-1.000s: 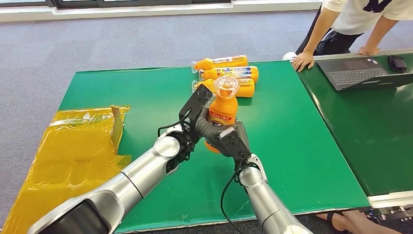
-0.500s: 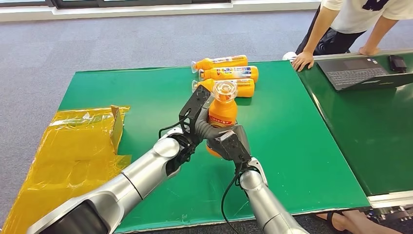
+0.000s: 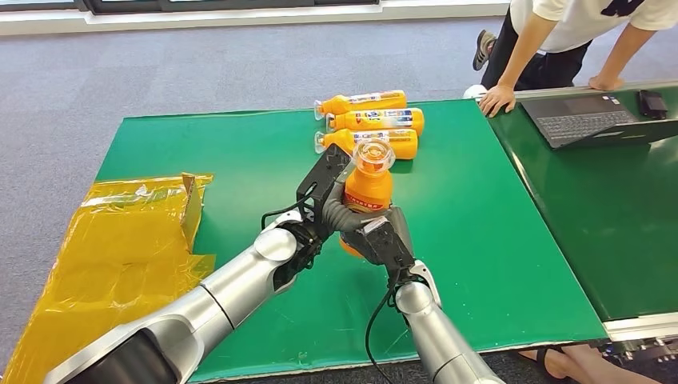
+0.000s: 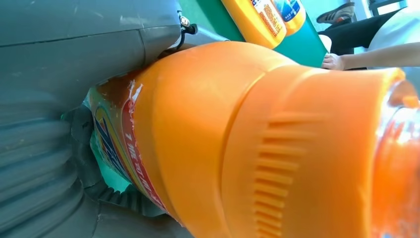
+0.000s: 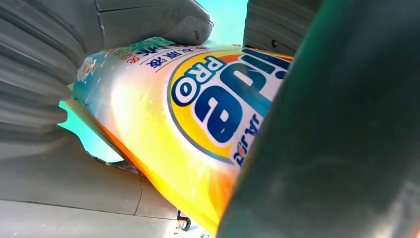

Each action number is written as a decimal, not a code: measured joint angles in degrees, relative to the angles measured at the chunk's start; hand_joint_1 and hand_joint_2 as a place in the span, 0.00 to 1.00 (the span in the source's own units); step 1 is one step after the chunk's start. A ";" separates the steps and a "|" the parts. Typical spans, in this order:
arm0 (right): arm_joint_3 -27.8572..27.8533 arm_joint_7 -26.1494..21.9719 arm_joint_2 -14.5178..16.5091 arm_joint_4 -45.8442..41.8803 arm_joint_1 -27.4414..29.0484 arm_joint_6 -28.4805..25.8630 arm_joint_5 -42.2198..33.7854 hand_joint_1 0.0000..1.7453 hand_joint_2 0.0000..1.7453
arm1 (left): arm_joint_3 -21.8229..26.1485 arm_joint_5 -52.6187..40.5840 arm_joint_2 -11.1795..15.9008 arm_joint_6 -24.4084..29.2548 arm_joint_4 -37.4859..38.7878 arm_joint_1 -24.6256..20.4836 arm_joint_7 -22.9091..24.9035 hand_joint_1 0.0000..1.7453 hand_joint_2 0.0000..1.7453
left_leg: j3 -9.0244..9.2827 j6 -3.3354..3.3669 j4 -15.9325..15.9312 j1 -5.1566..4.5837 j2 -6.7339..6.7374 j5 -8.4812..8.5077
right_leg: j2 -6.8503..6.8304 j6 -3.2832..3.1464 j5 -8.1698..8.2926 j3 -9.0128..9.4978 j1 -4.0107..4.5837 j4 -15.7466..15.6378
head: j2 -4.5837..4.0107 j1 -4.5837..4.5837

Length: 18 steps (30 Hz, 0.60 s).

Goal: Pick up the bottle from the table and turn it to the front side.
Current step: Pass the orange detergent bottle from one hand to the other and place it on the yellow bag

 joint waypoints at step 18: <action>-0.24 2.53 -0.14 -0.94 0.35 -0.97 3.24 0.00 1.00 | -0.59 -5.77 0.01 0.51 0.05 -0.10 -2.75 1.00 1.00 | -0.04 0.00 0.00 0.00 0.04 0.00 | 0.00 0.00 0.00 -0.02 0.00 0.01 | 0.00 0.00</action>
